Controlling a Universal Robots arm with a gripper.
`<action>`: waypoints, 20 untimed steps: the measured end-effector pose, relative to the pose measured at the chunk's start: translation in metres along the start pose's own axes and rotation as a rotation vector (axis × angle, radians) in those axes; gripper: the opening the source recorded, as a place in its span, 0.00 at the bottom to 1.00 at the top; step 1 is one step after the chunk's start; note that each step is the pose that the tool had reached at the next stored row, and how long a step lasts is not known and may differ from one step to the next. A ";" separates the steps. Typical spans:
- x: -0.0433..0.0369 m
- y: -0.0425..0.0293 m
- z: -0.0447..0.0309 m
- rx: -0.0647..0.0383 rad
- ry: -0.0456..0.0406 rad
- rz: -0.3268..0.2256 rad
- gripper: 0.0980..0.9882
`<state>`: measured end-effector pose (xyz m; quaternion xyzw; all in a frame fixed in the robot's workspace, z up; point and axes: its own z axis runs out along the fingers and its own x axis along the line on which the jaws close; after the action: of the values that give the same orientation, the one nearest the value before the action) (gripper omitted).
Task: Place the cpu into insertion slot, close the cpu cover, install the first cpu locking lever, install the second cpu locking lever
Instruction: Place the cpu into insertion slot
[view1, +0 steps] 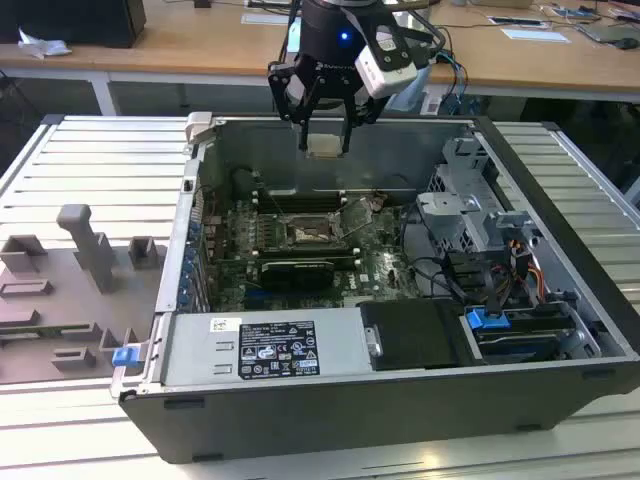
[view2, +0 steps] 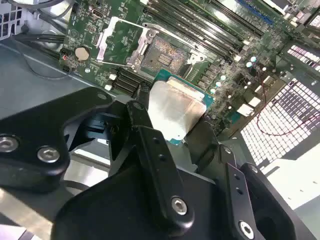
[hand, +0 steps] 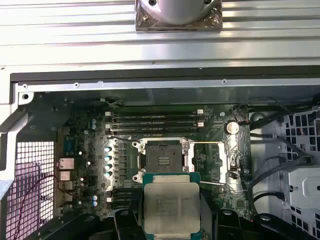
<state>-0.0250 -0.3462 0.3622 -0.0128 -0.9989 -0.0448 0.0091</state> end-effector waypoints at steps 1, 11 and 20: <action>0.0000 0.0000 0.0000 0.000 -0.0001 0.001 0.50; 0.0000 0.0000 0.0000 -0.001 -0.0029 0.033 0.50; 0.0001 0.0000 0.0001 -0.002 -0.0082 0.092 0.50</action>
<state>-0.0250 -0.3462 0.3621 -0.0588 -0.9972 -0.0452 0.0070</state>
